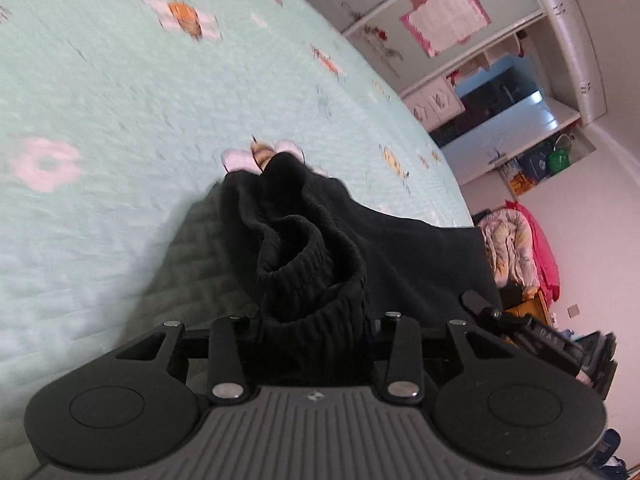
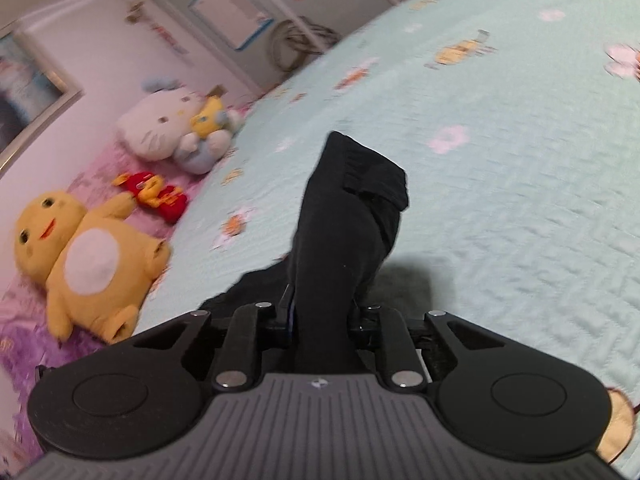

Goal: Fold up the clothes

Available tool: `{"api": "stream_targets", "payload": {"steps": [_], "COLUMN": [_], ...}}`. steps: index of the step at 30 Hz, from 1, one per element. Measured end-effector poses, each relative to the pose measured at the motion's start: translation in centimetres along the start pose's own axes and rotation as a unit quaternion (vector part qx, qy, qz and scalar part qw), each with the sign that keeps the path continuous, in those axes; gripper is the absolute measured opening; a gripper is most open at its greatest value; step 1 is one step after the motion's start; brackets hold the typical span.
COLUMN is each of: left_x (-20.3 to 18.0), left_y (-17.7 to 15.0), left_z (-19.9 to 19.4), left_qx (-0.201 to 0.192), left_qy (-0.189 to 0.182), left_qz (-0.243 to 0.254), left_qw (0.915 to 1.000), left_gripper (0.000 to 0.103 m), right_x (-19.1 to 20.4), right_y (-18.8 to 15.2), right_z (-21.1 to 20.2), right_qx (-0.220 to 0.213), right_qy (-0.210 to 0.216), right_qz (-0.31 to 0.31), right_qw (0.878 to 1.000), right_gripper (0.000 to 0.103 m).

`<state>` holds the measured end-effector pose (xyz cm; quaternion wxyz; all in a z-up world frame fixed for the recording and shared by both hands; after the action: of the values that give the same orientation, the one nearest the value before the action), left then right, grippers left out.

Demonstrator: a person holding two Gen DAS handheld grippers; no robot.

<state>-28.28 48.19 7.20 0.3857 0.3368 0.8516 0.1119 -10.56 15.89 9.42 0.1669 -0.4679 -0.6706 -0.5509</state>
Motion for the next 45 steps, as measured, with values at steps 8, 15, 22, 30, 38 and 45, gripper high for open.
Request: {"api": "stream_targets", "payload": {"steps": [8, 15, 22, 30, 38, 45], "left_x": [5.9, 12.9, 21.3, 27.6, 21.4, 20.7], "left_y": [2.9, 6.5, 9.5, 6.8, 7.0, 8.6], "left_z": [-11.9, -17.3, -17.4, -15.4, -20.9, -12.4], "left_qx": [-0.107, -0.165, -0.18, -0.133, -0.24, -0.165], "left_qy": [0.064, 0.128, 0.17, 0.164, 0.169, 0.222], "left_qz": [-0.023, -0.047, -0.086, -0.129, -0.024, 0.05], "left_qw": [0.9919, 0.9768, 0.9651, 0.9689, 0.9555, 0.9597], "left_gripper": [0.042, 0.042, 0.043, 0.055, 0.066, 0.064], "right_x": [8.9, 15.5, 18.8, 11.5, 19.5, 19.5], "right_y": [0.2, -0.5, -2.4, -6.4, -5.2, -6.6], "right_z": [8.1, 20.5, 32.8, 36.8, 32.1, 42.7], "right_qx": [0.047, 0.107, 0.151, 0.17, 0.118, 0.185], "right_qy": [0.092, 0.153, 0.176, 0.07, 0.148, 0.052], "right_qz": [-0.036, -0.044, -0.051, 0.001, -0.112, -0.098], "right_qw": [0.994, 0.981, 0.971, 0.983, 0.976, 0.976], "right_gripper": [0.02, 0.02, 0.02, 0.041, 0.044, 0.04]}}
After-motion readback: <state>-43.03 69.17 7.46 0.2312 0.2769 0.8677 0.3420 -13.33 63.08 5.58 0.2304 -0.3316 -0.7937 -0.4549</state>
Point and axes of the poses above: each gripper's, at about its wrist camera, not at the fingertips, and z roughly the way its jaws point, x to its left, y to its top, the point moved 1 cm from there along z, roughly the way its jaws point, and after that the axes turned 12 degrees about y, right-handed, at the moved point
